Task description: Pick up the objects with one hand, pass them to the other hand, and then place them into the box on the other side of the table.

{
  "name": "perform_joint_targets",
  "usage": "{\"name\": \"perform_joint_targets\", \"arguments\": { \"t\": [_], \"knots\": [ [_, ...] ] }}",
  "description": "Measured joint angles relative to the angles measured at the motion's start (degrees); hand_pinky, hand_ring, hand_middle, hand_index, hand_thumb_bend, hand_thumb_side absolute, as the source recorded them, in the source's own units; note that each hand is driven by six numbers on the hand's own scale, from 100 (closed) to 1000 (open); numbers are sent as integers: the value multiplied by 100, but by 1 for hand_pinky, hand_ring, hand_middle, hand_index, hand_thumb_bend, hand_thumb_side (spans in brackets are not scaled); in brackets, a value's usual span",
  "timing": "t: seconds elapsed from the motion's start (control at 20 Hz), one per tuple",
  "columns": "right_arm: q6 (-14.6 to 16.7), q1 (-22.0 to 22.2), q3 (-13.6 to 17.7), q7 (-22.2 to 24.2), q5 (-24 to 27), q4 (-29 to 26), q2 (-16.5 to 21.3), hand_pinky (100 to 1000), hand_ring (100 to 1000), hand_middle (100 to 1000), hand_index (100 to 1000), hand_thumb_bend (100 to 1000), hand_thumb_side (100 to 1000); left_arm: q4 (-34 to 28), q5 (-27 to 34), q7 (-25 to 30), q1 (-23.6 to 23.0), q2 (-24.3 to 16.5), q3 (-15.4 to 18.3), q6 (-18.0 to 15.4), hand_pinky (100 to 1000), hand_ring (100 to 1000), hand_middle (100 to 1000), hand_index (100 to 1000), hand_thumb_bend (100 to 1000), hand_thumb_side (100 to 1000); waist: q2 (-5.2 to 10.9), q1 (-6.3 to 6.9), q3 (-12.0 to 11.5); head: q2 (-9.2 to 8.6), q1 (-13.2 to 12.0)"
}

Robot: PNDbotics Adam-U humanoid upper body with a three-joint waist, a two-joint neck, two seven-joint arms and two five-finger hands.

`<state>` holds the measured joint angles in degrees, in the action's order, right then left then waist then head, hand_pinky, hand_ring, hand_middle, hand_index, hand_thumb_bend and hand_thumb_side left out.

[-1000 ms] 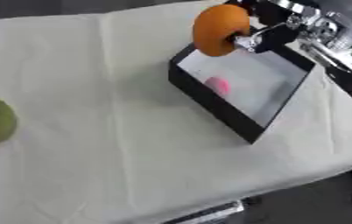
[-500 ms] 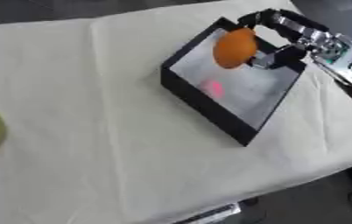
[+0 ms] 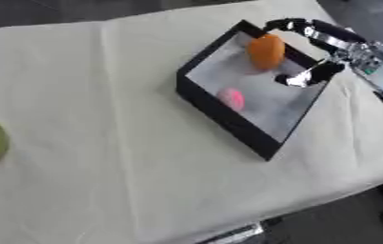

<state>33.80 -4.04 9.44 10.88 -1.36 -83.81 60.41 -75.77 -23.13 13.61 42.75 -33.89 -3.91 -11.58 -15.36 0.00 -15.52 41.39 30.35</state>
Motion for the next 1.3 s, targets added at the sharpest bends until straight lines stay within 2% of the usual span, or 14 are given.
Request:
{"name": "perform_joint_targets", "arguments": {
  "t": [0.05,0.2,0.4,0.55,0.6,0.7,0.85,1.1,1.3],
  "knots": [
    [-62,0,18,-41,152,-49,-27,1000,1000,925,1000,100,100,5,-4,25,42,0,-6,4,844,764,746,893,253,639,0,6,0,0,-14],
    [-345,-10,90,-62,879,-345,-94,1000,1000,944,1000,100,140,144,4,276,268,0,-119,65,858,779,764,902,281,628,0,30,0,0,-98],
    [-746,-124,174,118,1896,-935,-180,1000,1000,938,1000,100,100,480,-3,988,839,3,-434,133,888,812,791,915,388,597,6,57,2,1,-215],
    [-970,-172,183,204,2320,-1298,-224,1000,1000,933,1000,100,100,884,-96,1552,1263,36,-658,161,906,824,789,918,445,610,16,81,9,5,-300],
    [-1031,-192,182,208,2396,-1380,-225,1000,1000,929,1000,100,100,1052,-123,1725,1378,75,-717,197,907,824,785,916,478,607,22,82,9,7,-325],
    [-1124,-211,180,203,2487,-1487,-225,1000,1000,927,1000,100,100,1389,-175,2001,1569,176,-817,323,899,817,776,913,489,614,32,83,9,10,-398],
    [-1202,-239,172,184,2516,-1526,-225,1000,1000,925,1000,100,100,1784,-270,2150,1772,376,-958,604,897,817,778,916,507,601,35,85,5,21,-516],
    [-1264,-260,109,170,2512,-1526,-226,1000,1000,921,1000,100,100,2129,-450,1827,1942,700,-1154,1065,898,816,777,918,525,595,35,98,-12,29,-868],
    [-1270,-283,84,171,2504,-1526,-227,1000,1000,919,1000,100,100,2283,-509,1633,2017,872,-1210,1237,900,817,778,918,542,622,35,99,-25,37,-1143]
  ]
}}
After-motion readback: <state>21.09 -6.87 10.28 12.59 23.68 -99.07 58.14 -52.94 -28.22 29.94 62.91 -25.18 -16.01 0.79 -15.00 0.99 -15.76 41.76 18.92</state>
